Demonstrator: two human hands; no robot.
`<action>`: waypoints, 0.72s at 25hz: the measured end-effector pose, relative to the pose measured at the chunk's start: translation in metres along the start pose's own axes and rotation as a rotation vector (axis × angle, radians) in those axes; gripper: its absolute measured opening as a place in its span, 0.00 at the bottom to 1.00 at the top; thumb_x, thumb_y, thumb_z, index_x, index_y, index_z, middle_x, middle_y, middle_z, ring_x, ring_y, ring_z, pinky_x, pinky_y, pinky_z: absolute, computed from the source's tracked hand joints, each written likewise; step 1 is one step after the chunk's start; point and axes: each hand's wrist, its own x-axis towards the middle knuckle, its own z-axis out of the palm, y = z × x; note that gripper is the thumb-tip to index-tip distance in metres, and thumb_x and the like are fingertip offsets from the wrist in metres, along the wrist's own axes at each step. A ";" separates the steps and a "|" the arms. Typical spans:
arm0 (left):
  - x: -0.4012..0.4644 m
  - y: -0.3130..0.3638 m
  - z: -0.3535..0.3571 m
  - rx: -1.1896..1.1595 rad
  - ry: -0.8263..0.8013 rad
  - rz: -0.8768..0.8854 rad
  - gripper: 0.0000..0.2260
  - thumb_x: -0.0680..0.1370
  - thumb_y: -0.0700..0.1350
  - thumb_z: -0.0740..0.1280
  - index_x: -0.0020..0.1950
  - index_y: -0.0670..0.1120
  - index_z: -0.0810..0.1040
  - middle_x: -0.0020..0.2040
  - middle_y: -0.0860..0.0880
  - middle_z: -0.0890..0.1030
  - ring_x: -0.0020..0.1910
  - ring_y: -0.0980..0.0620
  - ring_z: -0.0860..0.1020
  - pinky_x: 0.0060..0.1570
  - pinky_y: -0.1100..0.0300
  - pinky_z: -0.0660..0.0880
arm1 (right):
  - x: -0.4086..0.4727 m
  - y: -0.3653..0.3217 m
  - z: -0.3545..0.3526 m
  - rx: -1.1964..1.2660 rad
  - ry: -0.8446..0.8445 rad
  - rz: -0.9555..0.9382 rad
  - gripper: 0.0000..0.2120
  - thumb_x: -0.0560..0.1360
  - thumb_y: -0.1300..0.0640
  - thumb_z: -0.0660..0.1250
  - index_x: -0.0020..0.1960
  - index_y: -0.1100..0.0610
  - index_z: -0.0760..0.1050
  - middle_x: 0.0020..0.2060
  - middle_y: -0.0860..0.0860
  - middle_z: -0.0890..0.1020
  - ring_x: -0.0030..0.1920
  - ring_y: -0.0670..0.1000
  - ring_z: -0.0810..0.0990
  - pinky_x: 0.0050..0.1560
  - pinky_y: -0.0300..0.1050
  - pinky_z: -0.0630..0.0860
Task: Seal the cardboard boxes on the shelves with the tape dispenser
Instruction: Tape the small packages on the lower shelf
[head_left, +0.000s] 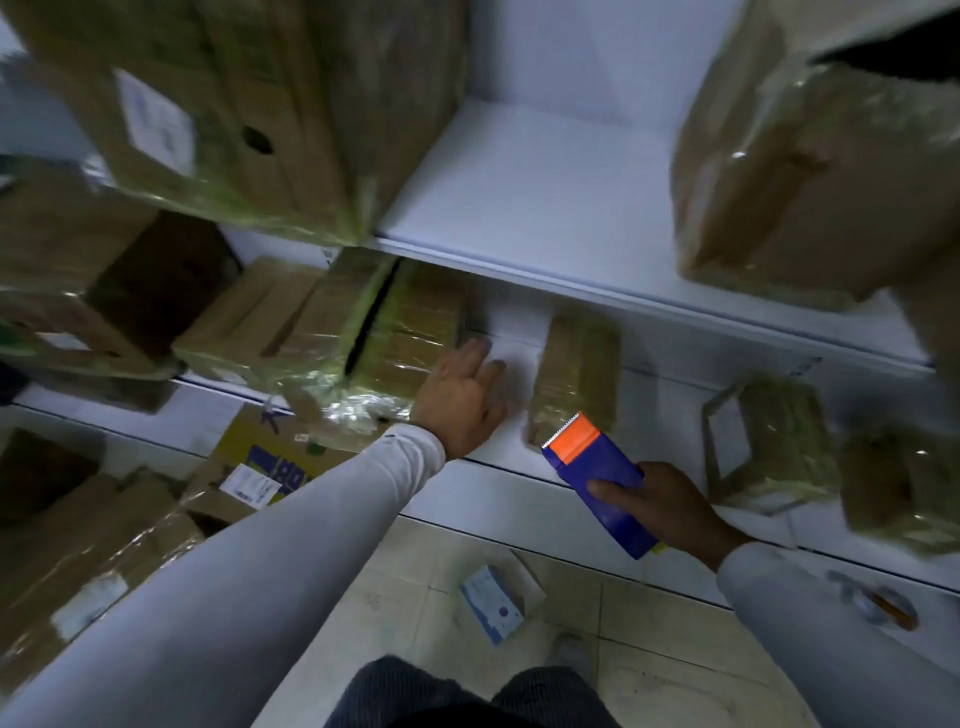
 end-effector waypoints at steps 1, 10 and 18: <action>-0.007 -0.021 -0.014 0.044 0.050 -0.013 0.24 0.77 0.55 0.62 0.68 0.43 0.70 0.75 0.40 0.62 0.74 0.42 0.60 0.72 0.51 0.53 | -0.003 -0.014 0.017 0.025 0.001 -0.005 0.14 0.71 0.46 0.76 0.37 0.57 0.81 0.35 0.55 0.85 0.40 0.60 0.84 0.38 0.45 0.71; -0.070 -0.130 -0.011 0.080 -0.177 -0.377 0.35 0.74 0.69 0.51 0.77 0.53 0.53 0.77 0.40 0.51 0.76 0.41 0.48 0.73 0.41 0.48 | -0.034 -0.067 0.113 0.061 -0.057 -0.019 0.19 0.71 0.43 0.75 0.45 0.61 0.83 0.40 0.58 0.86 0.43 0.60 0.84 0.42 0.49 0.74; -0.071 -0.128 -0.012 0.196 -0.251 -0.330 0.36 0.75 0.67 0.59 0.77 0.52 0.52 0.77 0.38 0.51 0.76 0.38 0.48 0.72 0.39 0.49 | -0.029 -0.056 0.088 0.166 -0.061 0.026 0.12 0.71 0.45 0.75 0.41 0.54 0.83 0.35 0.51 0.86 0.38 0.53 0.84 0.41 0.48 0.74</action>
